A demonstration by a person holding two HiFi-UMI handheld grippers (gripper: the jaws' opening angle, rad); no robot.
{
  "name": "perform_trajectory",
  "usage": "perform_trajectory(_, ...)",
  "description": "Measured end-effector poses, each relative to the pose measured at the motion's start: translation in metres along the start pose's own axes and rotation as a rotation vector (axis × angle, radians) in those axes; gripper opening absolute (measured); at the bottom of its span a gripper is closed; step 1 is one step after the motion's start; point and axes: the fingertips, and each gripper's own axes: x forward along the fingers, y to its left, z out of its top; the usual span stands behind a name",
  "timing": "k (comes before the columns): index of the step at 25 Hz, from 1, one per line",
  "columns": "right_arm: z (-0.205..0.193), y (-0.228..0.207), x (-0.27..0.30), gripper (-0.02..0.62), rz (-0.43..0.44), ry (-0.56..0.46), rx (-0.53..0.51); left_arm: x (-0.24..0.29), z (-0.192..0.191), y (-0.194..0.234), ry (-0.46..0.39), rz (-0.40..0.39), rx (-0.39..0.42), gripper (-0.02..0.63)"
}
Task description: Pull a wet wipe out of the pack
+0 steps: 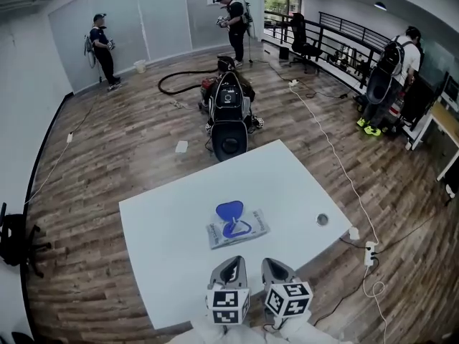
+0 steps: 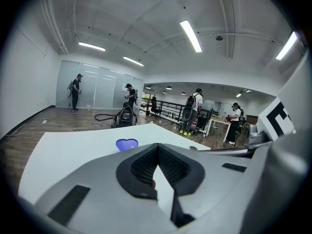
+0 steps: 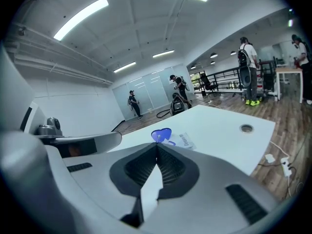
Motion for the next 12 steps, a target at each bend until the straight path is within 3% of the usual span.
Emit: perform_trajectory(12, 0.009, 0.014, 0.029, 0.009, 0.087, 0.05, -0.048, 0.006, 0.003, 0.031, 0.013, 0.106, -0.034, 0.0)
